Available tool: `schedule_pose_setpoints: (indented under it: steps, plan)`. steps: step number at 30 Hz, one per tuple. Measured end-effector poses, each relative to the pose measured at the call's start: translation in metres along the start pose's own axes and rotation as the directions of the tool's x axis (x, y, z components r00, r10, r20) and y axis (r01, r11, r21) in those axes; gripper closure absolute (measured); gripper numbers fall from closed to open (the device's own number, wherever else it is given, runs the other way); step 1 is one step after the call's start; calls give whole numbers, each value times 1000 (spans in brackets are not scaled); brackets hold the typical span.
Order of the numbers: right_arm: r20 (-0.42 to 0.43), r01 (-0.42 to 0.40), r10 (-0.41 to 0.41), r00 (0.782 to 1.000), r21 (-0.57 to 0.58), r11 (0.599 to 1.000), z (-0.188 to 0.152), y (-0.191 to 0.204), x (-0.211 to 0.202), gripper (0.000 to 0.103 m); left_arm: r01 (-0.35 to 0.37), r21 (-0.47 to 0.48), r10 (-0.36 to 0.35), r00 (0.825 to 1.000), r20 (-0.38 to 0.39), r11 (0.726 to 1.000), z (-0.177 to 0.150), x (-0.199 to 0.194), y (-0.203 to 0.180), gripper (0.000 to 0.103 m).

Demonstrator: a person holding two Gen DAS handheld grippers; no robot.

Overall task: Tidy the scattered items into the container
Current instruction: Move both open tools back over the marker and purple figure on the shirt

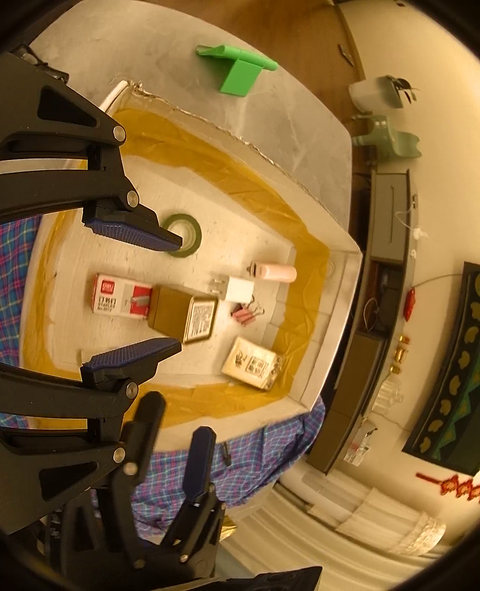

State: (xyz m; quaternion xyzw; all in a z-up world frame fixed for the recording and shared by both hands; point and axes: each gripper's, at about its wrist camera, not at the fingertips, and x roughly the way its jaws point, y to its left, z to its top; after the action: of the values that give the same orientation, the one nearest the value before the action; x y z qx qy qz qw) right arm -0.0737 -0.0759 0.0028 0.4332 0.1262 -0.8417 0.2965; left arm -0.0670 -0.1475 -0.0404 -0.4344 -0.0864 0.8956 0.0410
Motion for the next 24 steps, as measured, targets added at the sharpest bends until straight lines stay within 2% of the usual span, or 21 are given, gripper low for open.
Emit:
schedule_pose_setpoints:
  steps: [5, 13, 24]
  plan:
    - [86, -26, 26, 996, 9, 1000, -13, 2, -26, 49, -13, 45, 11, 999, 45, 999, -1, -16, -17, 51]
    - [206, -93, 80, 975, 57, 994, -40, -7, -61, 49, -38, 111, 24, 992, 123, 993, -4, -39, -42, 51]
    - [307, -140, 114, 945, 64, 988, -57, -19, -102, 49, -26, 106, 3, 979, 203, 994, -5, -60, -69, 52]
